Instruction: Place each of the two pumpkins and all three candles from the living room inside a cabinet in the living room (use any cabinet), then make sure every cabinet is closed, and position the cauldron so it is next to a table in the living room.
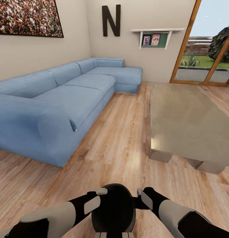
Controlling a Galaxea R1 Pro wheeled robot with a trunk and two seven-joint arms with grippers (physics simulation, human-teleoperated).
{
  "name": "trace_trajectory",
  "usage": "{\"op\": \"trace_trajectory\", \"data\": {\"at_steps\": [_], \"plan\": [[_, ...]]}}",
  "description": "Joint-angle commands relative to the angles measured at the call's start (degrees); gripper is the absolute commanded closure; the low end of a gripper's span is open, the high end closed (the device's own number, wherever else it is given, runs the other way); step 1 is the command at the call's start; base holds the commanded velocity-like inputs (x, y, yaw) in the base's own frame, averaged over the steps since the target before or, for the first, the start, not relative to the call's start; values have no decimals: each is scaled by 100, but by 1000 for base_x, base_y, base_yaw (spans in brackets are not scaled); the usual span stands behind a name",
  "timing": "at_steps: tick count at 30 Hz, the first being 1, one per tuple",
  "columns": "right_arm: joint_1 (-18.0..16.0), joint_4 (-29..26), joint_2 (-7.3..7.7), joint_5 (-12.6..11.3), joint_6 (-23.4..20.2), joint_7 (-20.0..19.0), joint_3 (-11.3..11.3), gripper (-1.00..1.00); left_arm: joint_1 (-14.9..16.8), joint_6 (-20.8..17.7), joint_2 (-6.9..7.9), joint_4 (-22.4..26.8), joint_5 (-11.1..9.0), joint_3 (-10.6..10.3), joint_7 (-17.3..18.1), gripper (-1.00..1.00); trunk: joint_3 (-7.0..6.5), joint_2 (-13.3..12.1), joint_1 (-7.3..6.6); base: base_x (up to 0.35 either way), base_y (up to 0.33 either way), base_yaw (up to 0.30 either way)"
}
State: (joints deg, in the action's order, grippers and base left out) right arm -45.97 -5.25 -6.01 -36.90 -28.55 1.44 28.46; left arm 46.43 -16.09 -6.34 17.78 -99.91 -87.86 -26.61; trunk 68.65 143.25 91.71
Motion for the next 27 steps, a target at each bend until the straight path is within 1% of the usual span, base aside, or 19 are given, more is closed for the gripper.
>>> {"op": "trace_trajectory", "data": {"at_steps": [1,27], "plan": [[1,15,-32,174,5,-4,-191,100,7,36,-26,-20,209,147,-11,100,-1,0,-1,99,-327,0],[1,15,-32,174,7,-4,-191,100,7,37,-26,-21,209,147,-11,100,-1,0,-1,98,-327,0]]}}
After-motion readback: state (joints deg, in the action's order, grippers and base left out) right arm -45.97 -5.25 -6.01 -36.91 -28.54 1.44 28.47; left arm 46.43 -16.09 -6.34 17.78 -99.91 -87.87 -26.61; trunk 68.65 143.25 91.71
